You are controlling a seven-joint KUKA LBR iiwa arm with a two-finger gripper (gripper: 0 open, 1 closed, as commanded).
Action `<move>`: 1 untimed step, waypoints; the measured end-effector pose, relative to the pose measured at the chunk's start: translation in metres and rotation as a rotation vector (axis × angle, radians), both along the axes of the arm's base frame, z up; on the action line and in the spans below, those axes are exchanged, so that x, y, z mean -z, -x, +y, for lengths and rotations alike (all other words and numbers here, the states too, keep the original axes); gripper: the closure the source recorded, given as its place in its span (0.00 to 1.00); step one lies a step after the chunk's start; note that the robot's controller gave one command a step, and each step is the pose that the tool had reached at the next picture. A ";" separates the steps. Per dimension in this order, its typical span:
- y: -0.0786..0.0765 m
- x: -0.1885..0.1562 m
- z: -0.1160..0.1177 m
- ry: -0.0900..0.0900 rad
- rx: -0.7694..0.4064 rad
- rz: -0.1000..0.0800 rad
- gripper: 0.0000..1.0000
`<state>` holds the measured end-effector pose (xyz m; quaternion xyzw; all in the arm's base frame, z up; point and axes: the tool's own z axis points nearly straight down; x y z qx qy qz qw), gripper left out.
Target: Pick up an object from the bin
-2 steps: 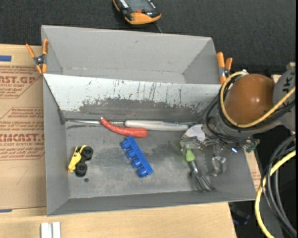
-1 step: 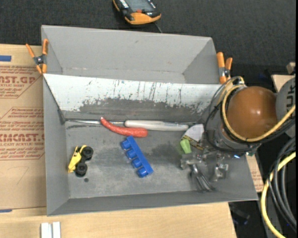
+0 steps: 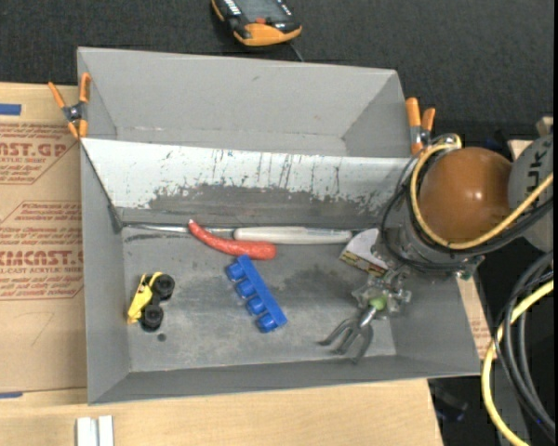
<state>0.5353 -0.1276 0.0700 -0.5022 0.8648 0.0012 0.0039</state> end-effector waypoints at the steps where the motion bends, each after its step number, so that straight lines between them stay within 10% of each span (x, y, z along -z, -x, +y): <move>1: 0.000 0.000 0.000 0.000 0.000 0.000 1.00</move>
Offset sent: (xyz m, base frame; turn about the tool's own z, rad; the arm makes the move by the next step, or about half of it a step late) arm 0.0009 -0.0140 0.0013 -0.0093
